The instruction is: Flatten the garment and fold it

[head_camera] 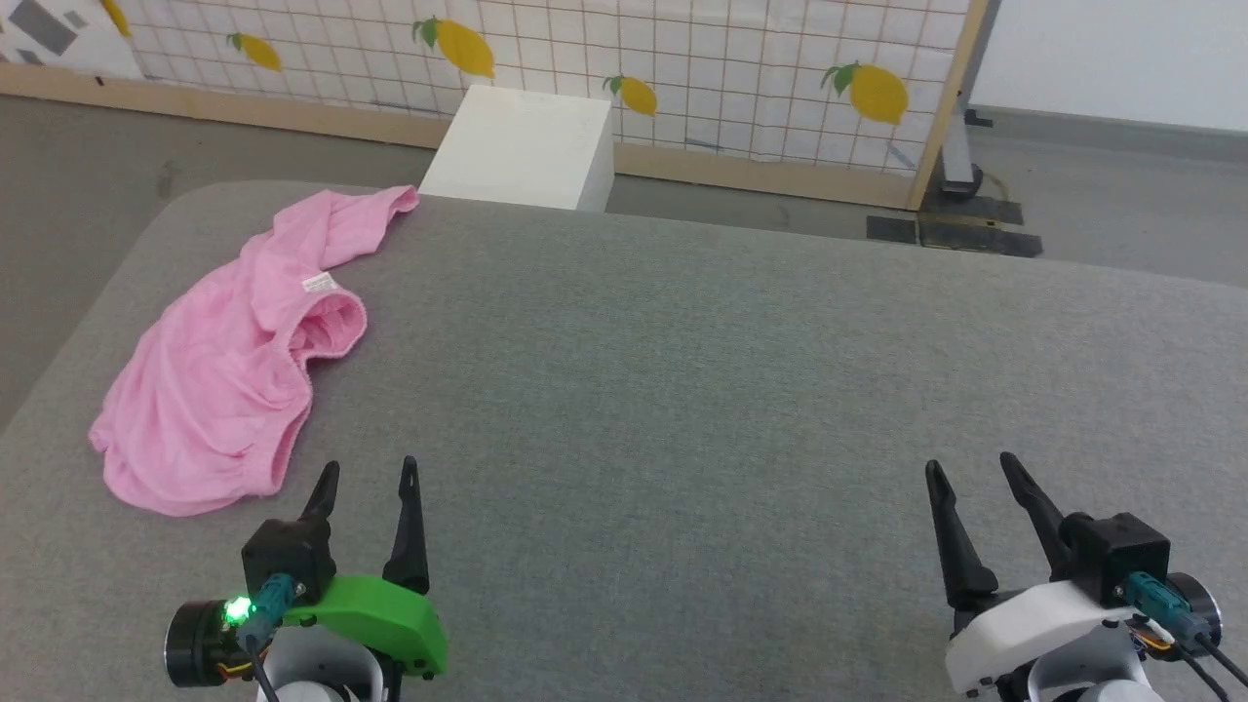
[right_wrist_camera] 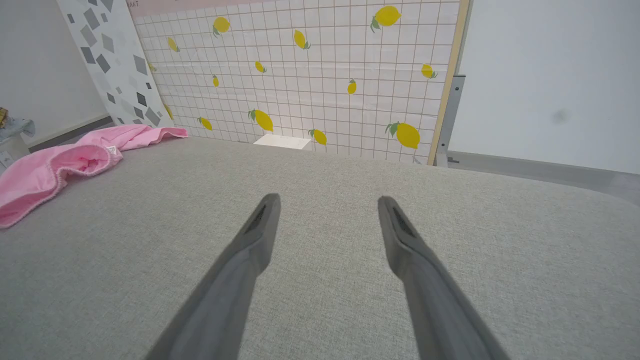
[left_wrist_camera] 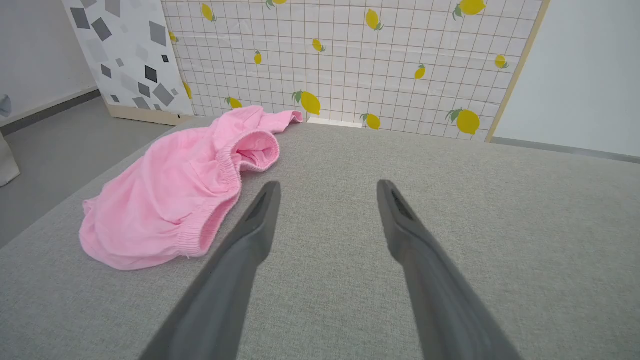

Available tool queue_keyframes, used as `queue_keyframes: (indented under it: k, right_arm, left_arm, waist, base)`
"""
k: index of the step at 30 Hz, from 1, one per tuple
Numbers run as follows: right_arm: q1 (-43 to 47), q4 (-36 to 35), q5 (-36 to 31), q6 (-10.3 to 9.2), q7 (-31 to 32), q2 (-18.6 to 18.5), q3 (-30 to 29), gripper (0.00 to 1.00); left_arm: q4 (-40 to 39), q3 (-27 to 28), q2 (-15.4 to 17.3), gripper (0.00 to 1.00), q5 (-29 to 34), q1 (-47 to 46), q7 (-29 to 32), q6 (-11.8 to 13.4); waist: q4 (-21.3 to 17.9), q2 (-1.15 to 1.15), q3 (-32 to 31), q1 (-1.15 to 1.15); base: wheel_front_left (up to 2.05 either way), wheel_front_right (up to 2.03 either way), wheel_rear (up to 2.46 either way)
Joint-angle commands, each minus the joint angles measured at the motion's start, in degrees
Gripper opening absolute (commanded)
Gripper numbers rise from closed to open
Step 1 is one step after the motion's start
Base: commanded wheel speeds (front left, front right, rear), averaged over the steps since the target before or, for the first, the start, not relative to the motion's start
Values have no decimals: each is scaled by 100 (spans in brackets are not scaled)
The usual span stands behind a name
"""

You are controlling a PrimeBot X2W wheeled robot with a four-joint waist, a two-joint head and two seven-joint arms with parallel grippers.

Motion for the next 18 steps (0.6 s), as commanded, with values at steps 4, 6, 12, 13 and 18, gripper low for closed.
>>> queue_keyframes:
  k: [4, 6, 12, 13, 18]
  right_arm:
    - [100, 73, 96, -4, -94, 2, -9, 100]
    - [105, 96, 119, -4, -117, 2, -9, 100]
    - [115, 173, 187, -4, -190, 2, -7, 100]
    - [116, 182, 196, -4, -201, 2, -8, 100]
    - [127, 264, 266, -5, -285, 2, -5, 100]
  left_arm:
    - [60, -17, -5, 100, -66, 30, -90, 21]
    - [74, -24, -6, 100, -77, 33, -113, 18]
    - [143, -46, -8, 100, -90, 45, -186, 34]
    - [152, -50, -8, 100, -94, 45, -196, 35]
    - [221, -52, -11, 100, -145, 43, -280, 34]
  waist:
    - [215, 20, 9, 0]
    - [284, 21, 12, 0]
    - [473, 23, 18, 0]
    - [498, 24, 22, 0]
    - [681, 26, 27, 0]
  base:
    - [0, 0, 0]
    - [0, 0, 0]
    - [0, 0, 0]
    - [0, 0, 0]
    - [0, 0, 0]
